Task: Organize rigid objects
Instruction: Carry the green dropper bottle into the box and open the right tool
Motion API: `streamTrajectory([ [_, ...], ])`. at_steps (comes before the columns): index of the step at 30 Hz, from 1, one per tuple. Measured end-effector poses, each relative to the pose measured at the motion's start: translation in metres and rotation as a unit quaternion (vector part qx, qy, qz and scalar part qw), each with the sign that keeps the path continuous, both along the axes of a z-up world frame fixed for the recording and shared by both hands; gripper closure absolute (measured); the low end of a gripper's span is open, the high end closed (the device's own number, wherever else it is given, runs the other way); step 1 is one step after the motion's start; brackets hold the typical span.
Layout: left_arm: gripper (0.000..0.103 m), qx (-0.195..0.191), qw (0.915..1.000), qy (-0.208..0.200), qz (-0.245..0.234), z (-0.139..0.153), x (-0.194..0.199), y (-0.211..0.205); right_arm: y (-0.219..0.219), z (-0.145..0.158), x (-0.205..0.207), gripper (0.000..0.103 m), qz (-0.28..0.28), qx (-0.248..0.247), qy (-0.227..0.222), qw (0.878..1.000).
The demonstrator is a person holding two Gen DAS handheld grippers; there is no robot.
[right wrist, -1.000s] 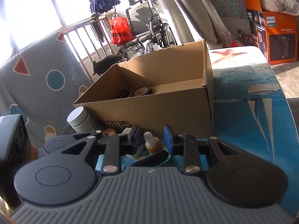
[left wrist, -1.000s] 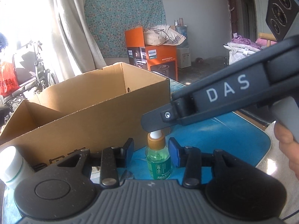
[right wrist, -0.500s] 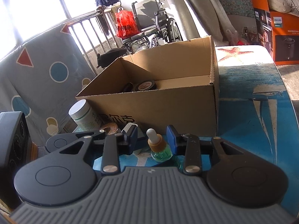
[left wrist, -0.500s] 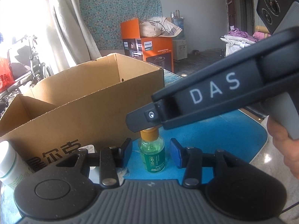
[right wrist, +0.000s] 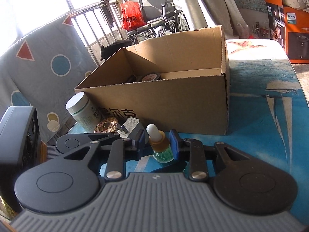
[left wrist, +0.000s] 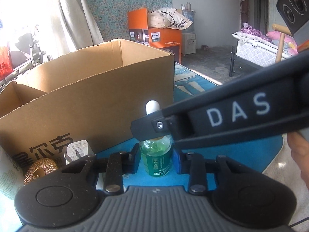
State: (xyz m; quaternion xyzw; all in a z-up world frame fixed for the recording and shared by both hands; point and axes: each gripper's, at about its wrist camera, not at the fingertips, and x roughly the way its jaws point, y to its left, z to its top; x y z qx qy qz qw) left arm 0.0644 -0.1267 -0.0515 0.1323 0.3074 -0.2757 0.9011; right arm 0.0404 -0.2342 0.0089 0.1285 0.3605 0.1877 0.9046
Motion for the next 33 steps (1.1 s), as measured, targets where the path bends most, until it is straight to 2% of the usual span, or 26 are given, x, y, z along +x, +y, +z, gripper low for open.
streamTrajectory([
  [5,0.07,-0.013,0.9999,0.008,0.001,0.007,-0.002,0.002,0.001,0.004,-0.002,0.082,-0.002,-0.011,0.003,1.0],
  [8,0.07,-0.022,0.9997,-0.005,-0.002,0.019,-0.008,0.005,0.005,0.019,-0.008,0.082,-0.001,-0.023,-0.007,1.0],
  [14,0.07,-0.032,0.9985,-0.045,0.004,0.068,-0.013,0.018,0.014,0.074,-0.01,0.082,0.012,-0.025,-0.048,0.998],
  [18,0.07,-0.048,0.997,-0.058,0.02,0.109,0.008,0.031,0.023,0.116,0.01,0.082,0.034,-0.029,-0.081,0.996],
  [20,0.07,-0.056,0.9971,-0.045,0.027,0.122,0.026,0.033,0.027,0.131,0.029,0.082,0.047,-0.032,-0.089,0.994],
  [23,0.07,-0.078,0.9961,0.009,0.04,0.134,0.067,0.039,0.026,0.142,0.069,0.082,0.06,-0.026,-0.075,0.995],
  [25,0.07,-0.097,0.9918,0.066,0.05,0.132,0.106,0.043,0.024,0.142,0.108,0.082,0.066,-0.019,-0.047,0.996],
  [26,0.07,-0.116,0.9874,0.091,0.058,0.129,0.124,0.048,0.024,0.14,0.125,0.082,0.068,-0.018,-0.035,0.997],
  [28,0.07,-0.129,0.9817,0.121,0.07,0.119,0.151,0.053,0.019,0.129,0.158,0.082,0.069,-0.005,-0.002,0.998],
  [33,0.07,-0.119,0.9734,0.163,0.109,0.089,0.204,0.053,0.01,0.094,0.222,0.082,0.065,0.022,0.063,0.996],
])
